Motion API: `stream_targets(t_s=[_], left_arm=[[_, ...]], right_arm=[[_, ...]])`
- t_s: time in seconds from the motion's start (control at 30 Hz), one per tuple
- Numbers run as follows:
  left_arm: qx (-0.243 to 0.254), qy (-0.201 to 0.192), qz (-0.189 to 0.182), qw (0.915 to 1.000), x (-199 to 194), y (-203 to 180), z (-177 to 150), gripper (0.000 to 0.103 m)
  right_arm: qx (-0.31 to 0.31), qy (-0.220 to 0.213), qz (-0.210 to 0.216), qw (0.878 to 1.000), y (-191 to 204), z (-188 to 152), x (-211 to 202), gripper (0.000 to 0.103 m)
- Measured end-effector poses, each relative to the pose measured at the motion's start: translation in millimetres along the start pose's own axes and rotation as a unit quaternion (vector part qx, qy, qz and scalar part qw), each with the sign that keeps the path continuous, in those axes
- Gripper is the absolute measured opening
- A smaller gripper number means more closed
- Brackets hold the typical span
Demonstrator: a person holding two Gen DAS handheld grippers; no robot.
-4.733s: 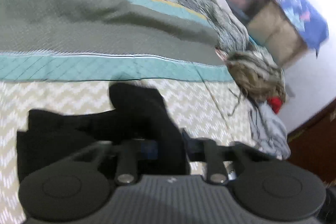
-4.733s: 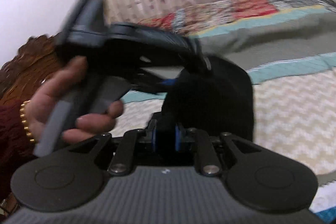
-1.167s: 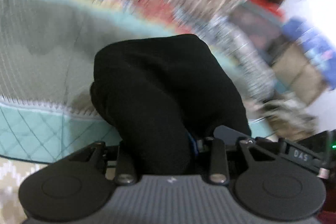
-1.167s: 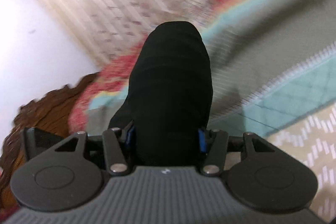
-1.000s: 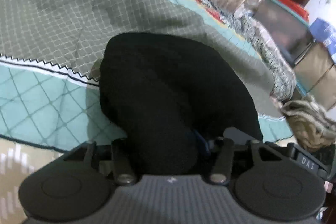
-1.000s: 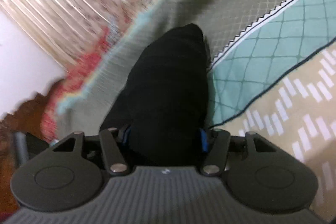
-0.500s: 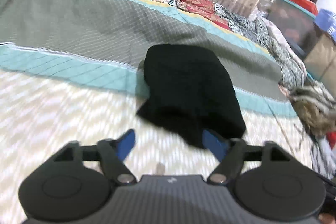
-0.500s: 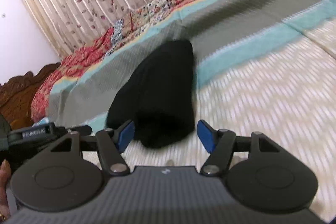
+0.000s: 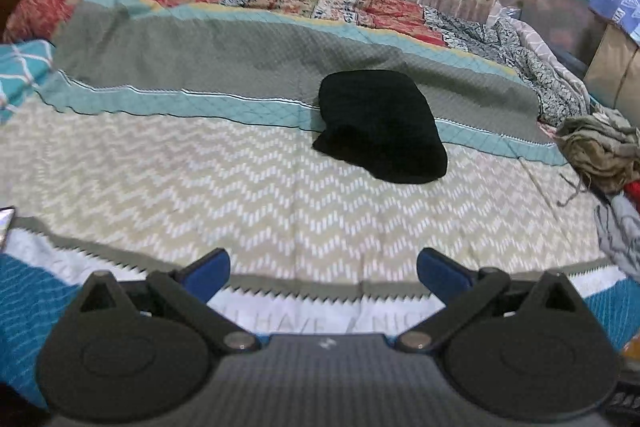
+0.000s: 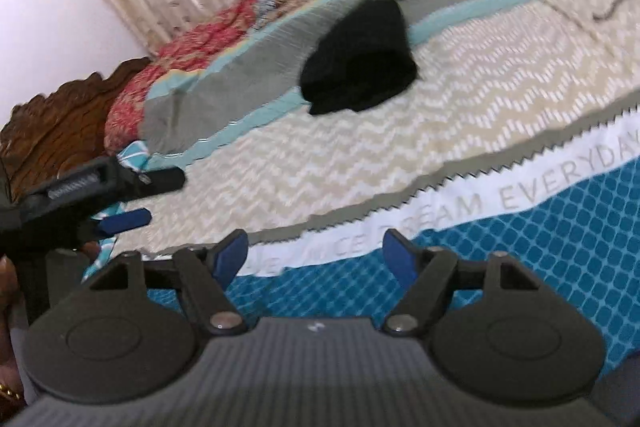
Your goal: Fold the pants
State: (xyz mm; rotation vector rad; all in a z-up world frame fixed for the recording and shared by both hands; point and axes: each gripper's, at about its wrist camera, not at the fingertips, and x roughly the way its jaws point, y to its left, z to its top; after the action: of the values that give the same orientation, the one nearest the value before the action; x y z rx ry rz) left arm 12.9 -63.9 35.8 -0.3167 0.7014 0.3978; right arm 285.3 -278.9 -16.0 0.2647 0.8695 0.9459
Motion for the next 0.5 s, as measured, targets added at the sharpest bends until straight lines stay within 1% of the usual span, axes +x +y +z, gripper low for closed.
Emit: stream_targets(t_s=[0.03, 0.13, 0.23, 0.33, 0.5], left_arm=[[0.002, -0.004, 0.006, 1.0000, -6, -1, -4, 0.103], [0.012, -0.010, 0.029, 0.9995, -16, -3, -11, 0.103], [0.021, -0.014, 0.050, 0.9985, -25, -5, -17, 0.103], [0.020, -0.020, 0.052, 0.9982, -31, -2, -20, 0.103], [0.039, -0.020, 0.082, 0.9956, -38, -7, -25, 0.103]], right_arm=[[-0.005, -0.005, 0.001, 1.000, 4, -1, -4, 0.089], [-0.004, 0.002, 0.004, 1.000, 10, -13, -12, 0.089], [0.003, 0.017, -0.003, 1.000, 14, -20, -14, 0.089], [0.002, 0.023, -0.007, 1.000, 18, -23, -16, 0.089], [-0.001, 0.014, -0.015, 1.000, 25, -29, -25, 0.089]])
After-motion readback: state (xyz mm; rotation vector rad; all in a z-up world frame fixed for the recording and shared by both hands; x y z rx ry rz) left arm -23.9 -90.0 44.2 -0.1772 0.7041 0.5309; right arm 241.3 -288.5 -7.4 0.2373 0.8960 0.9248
